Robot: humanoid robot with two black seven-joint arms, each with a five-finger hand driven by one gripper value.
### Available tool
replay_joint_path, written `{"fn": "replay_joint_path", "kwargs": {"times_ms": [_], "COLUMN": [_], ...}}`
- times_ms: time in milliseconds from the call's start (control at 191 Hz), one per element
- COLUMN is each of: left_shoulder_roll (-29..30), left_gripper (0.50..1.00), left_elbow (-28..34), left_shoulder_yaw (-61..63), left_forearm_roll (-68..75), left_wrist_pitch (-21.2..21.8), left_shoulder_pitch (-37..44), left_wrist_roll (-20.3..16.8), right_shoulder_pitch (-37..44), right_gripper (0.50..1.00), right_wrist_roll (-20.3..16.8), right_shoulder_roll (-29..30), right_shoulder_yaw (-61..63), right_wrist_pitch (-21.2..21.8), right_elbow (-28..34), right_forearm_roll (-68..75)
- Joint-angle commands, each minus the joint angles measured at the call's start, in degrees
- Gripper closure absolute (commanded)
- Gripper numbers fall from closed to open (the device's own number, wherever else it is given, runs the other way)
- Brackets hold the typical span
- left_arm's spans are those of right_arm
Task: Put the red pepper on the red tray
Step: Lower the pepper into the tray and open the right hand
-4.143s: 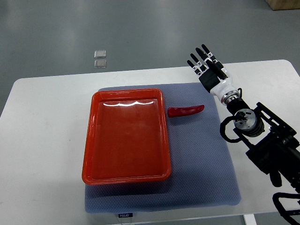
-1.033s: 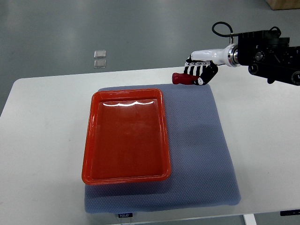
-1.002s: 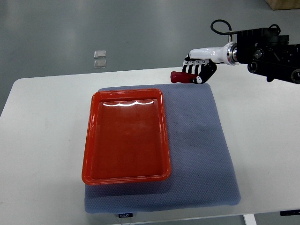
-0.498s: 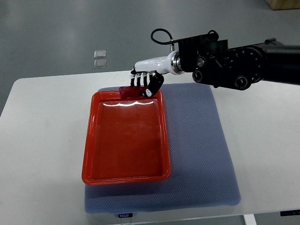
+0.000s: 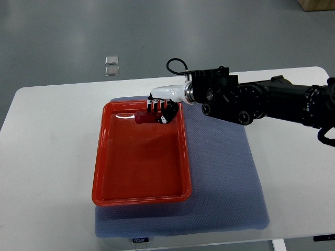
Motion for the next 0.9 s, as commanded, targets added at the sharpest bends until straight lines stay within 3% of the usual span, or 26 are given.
{"fn": "replay_joint_path", "kwargs": {"times_ms": [0, 341, 388, 503, 897], "left_shoulder_roll": [0.00, 0.00, 0.00, 0.00, 0.00], "left_gripper": [0.500, 0.500, 0.500, 0.500, 0.500], "left_elbow": [0.00, 0.00, 0.00, 0.00, 0.09], "left_shoulder_yaw": [0.00, 0.00, 0.00, 0.00, -0.09], "left_forearm_roll": [0.05, 0.05, 0.05, 0.05, -0.04], "left_wrist_pitch": [-0.03, -0.03, -0.03, -0.03, -0.03], "left_shoulder_pitch": [-0.02, -0.02, 0.06, -0.02, -0.02], "left_wrist_roll": [0.00, 0.00, 0.00, 0.00, 0.00], "right_shoulder_pitch": [-1.14, -2.98, -3.16, -3.25, -3.69], "right_gripper": [1.000, 1.000, 0.971, 0.961, 0.781], "right_wrist_roll": [0.11, 0.64, 0.82, 0.99, 3.10], "right_shoulder_roll": [-0.01, -0.01, -0.01, -0.01, -0.01], "right_shoulder_yaw": [0.17, 0.70, 0.70, 0.79, 1.05], "right_wrist_pitch": [-0.58, -2.51, -2.69, -2.69, -2.69], "right_elbow": [0.01, 0.89, 1.15, 1.24, 1.24], "right_forearm_roll": [0.42, 0.94, 0.94, 0.94, 1.03]}}
